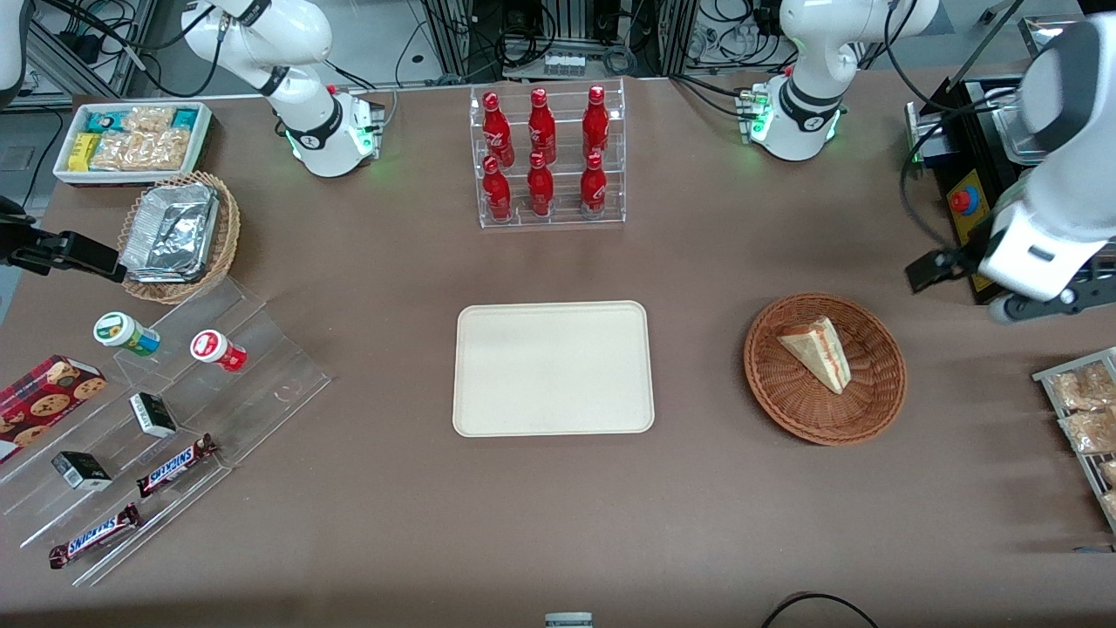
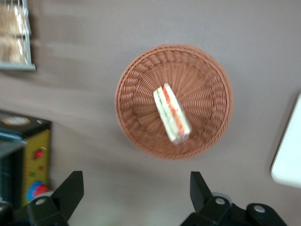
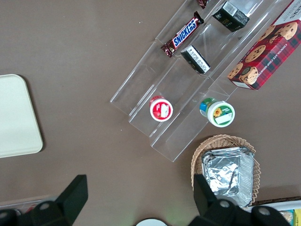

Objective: Place sandwich from basket to tray
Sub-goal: 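Lower the left gripper over the wrapped sandwich in the wicker basket, then close the left gripper on the sandwich's wrapped edge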

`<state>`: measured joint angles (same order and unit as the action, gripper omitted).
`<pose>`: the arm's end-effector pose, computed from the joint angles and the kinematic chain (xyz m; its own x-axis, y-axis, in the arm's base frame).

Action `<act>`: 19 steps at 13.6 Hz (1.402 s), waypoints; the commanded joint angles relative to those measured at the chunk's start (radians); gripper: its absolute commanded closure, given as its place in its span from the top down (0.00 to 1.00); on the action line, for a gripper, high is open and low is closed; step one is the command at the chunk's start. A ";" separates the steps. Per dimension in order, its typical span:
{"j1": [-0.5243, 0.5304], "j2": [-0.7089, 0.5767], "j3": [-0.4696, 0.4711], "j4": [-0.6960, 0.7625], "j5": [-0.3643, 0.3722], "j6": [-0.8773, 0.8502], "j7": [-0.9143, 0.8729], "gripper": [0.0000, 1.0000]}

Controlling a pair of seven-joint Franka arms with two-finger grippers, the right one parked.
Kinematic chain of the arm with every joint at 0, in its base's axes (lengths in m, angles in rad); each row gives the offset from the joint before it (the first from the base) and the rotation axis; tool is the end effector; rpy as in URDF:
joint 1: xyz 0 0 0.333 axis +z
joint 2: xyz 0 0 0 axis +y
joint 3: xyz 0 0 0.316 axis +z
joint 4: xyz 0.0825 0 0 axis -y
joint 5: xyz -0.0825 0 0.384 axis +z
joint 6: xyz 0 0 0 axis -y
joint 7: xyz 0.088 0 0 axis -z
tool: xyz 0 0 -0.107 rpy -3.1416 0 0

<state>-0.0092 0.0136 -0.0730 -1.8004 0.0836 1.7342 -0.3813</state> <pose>0.5574 -0.0381 0.5221 0.9588 0.2804 -0.0447 0.2747 -0.9559 -0.1042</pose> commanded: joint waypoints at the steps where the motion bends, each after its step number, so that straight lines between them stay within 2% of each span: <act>1: -0.005 -0.031 -0.045 -0.141 0.004 0.135 -0.279 1.00; 5: -0.006 0.005 -0.065 -0.240 0.004 0.255 -0.438 1.00; 10: -0.008 0.052 -0.065 -0.404 0.004 0.496 -0.461 1.00; 19: -0.006 0.189 -0.065 -0.442 0.004 0.660 -0.461 1.00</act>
<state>-0.0164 0.1827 -0.1364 -2.2317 0.0839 2.3573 -0.8249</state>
